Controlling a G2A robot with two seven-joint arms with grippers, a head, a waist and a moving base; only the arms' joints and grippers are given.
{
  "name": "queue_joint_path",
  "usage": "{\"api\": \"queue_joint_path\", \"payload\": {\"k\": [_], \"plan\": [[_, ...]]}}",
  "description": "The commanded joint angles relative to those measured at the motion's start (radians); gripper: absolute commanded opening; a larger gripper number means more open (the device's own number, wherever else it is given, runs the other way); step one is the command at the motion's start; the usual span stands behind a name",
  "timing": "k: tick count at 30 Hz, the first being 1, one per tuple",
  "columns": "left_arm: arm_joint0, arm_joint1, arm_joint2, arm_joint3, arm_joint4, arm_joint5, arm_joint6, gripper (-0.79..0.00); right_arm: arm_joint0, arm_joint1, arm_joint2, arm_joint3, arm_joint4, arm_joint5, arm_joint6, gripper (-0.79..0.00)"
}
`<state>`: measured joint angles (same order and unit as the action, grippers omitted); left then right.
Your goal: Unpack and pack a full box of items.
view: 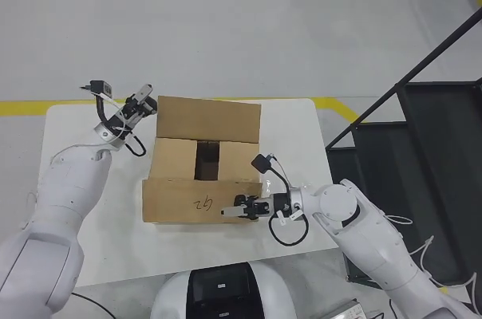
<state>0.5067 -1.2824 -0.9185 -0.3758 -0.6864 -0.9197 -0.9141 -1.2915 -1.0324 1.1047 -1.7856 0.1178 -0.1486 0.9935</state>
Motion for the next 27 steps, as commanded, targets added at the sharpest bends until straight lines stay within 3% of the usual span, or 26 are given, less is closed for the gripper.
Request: {"api": "queue_joint_path", "payload": {"k": [1, 3, 8, 15, 23, 27], "plan": [[0.008, 0.015, -0.009, -0.016, 0.005, 0.047, -0.034, 0.000, 0.003, 0.000, -0.004, 0.003, -0.001, 0.002, 0.000, 0.000], [0.008, 0.027, -0.021, 0.025, 0.029, 0.017, -0.001, 0.000, 0.006, -0.001, -0.009, 0.003, -0.002, 0.004, 0.000, 0.000], [-0.001, 0.023, -0.022, 0.063, 0.081, -0.006, 0.089, 0.000, 0.014, -0.002, -0.019, 0.001, -0.006, 0.008, -0.003, 0.000], [-0.012, -0.012, 0.008, 0.042, 0.143, 0.018, 0.152, 0.000, 0.019, 0.000, -0.012, 0.007, -0.006, 0.014, -0.001, 0.000], [-0.049, -0.061, 0.051, 0.080, 0.243, 0.075, 0.299, 0.000, 0.003, 0.007, 0.013, 0.000, -0.001, 0.015, 0.004, 0.000], [-0.057, -0.081, 0.058, 0.092, 0.251, 0.097, 0.304, 0.000, -0.002, 0.009, 0.020, -0.004, -0.001, 0.018, 0.005, 0.000]]}}
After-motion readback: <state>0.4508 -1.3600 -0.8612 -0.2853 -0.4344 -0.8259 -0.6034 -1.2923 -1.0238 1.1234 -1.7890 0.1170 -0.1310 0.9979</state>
